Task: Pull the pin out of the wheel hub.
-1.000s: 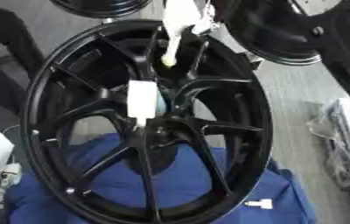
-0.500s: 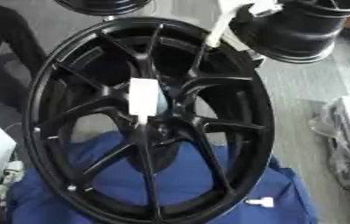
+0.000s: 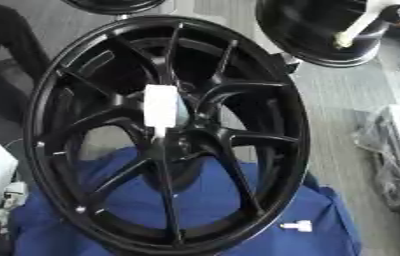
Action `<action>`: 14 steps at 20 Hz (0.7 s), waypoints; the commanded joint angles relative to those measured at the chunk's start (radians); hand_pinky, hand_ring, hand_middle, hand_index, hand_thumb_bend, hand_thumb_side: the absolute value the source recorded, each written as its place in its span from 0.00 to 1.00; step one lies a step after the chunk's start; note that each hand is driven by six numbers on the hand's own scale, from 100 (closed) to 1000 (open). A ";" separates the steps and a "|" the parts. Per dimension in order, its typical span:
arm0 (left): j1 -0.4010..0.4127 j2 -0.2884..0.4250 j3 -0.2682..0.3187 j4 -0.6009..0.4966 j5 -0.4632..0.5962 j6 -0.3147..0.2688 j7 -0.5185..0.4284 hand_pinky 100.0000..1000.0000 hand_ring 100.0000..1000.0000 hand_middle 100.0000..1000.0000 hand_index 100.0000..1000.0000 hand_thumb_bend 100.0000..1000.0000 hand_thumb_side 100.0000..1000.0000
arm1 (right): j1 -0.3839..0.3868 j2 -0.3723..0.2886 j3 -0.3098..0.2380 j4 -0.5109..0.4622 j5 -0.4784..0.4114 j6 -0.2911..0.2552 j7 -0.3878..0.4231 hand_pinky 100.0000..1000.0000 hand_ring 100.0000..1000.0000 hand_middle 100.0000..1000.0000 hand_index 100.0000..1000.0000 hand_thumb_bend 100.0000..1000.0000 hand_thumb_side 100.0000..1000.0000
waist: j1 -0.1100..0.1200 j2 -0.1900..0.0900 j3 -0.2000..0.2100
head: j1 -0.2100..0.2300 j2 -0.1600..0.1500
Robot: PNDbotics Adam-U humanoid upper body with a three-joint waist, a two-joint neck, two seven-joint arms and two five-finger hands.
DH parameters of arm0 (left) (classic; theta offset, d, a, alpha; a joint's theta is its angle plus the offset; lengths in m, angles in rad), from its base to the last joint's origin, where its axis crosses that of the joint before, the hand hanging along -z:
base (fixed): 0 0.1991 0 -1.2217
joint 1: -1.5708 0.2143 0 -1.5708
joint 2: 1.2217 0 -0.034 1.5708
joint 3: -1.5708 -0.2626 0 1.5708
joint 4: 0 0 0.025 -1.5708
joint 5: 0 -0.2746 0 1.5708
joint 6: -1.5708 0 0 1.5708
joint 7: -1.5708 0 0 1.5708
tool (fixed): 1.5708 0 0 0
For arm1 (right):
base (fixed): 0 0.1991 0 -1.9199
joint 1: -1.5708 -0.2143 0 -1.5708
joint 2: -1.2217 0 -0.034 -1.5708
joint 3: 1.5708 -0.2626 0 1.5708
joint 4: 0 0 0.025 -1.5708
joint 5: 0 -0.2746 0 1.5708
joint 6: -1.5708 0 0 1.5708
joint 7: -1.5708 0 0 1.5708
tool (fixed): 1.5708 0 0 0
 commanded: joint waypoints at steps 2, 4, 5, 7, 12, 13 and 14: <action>-0.001 0.038 0.014 -0.012 -0.004 -0.002 0.007 0.71 0.75 0.66 0.64 0.23 0.79 | 0.052 -0.066 -0.061 0.074 0.056 0.015 -0.031 0.72 0.50 0.30 0.45 0.31 0.00 | 0.005 -0.030 -0.006 | 0.011 -0.002; 0.001 0.039 0.015 -0.011 -0.003 -0.002 0.008 0.71 0.75 0.66 0.64 0.23 0.79 | 0.083 -0.064 -0.077 0.103 0.068 0.016 -0.043 0.73 0.52 0.34 0.50 0.33 0.00 | 0.005 -0.030 -0.007 | 0.016 -0.002; 0.000 0.039 0.016 -0.011 -0.003 -0.003 0.008 0.71 0.75 0.66 0.64 0.23 0.79 | 0.097 -0.060 -0.085 0.114 0.074 0.016 -0.048 0.74 0.54 0.38 0.54 0.36 0.00 | 0.006 -0.030 -0.008 | 0.019 -0.002; -0.001 0.039 0.016 -0.010 -0.003 -0.003 0.008 0.71 0.75 0.66 0.64 0.23 0.79 | 0.116 -0.054 -0.098 0.141 0.086 0.014 -0.054 0.77 0.61 0.47 0.64 0.41 0.00 | 0.007 -0.030 -0.009 | 0.021 -0.003; -0.003 0.039 0.016 -0.011 -0.002 -0.003 0.008 0.71 0.75 0.66 0.64 0.23 0.79 | 0.116 -0.041 -0.112 0.183 0.110 -0.011 -0.059 0.87 0.84 0.80 0.89 0.63 0.16 | 0.012 -0.028 -0.010 | 0.019 -0.005; -0.003 0.039 0.016 -0.010 -0.002 -0.002 0.008 0.71 0.75 0.66 0.64 0.23 0.79 | 0.113 -0.039 -0.113 0.185 0.112 -0.016 -0.061 0.88 0.86 0.83 0.91 0.63 0.19 | 0.012 -0.028 -0.010 | 0.019 -0.005; -0.002 0.039 0.016 -0.010 -0.002 -0.002 0.008 0.71 0.75 0.66 0.64 0.23 0.79 | 0.109 -0.037 -0.115 0.183 0.114 -0.020 -0.068 0.88 0.87 0.85 0.92 0.62 0.22 | 0.014 -0.028 -0.009 | 0.018 -0.005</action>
